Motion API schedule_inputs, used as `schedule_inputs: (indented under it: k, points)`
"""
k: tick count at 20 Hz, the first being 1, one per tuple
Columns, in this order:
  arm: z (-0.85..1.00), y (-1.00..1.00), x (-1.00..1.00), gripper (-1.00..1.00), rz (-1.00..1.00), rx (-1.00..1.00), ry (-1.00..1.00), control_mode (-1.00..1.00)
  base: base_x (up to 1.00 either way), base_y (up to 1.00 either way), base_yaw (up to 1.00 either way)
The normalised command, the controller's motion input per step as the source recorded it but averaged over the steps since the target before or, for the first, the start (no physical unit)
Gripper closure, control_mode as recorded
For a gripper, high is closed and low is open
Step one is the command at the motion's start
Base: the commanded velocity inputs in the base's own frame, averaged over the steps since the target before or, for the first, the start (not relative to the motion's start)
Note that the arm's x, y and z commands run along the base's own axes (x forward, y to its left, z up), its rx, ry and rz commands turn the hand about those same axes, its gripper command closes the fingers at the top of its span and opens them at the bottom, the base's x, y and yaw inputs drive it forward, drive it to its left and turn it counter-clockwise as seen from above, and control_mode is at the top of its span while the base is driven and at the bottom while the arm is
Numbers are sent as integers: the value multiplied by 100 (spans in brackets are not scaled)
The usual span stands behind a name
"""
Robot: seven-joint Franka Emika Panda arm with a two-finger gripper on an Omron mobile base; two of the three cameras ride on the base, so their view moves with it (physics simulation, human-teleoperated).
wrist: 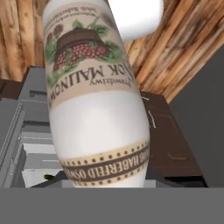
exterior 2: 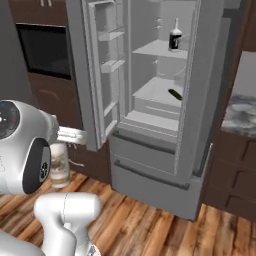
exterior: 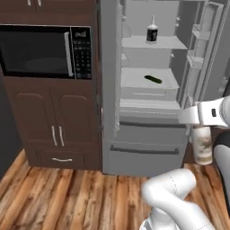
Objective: Place the liquors on the top shelf of the fridge to keep them out of children's reach, and place the cucumber on lower shelves for easy access.
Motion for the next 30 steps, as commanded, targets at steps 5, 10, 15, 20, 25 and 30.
schedule_inputs:
  k: [5, 10, 15, 20, 25, 30]
  points:
    - [0, 0, 0, 100, 0, 0, 0, 100, 26, 41, -37]
    - [0, 0, 0, 100, 0, 0, 0, 100, 25, 41, -31]
    - [0, 0, 0, 100, 0, 0, 0, 100, 35, 19, -21]
    - [0, 0, 0, 100, 0, 0, 0, 100, 57, 0, -12]
    - [0, 0, 0, 100, 0, 0, 0, 100, 57, 0, -11]
    - [0, 0, 0, 100, 0, 0, 0, 100, 47, 0, -13]
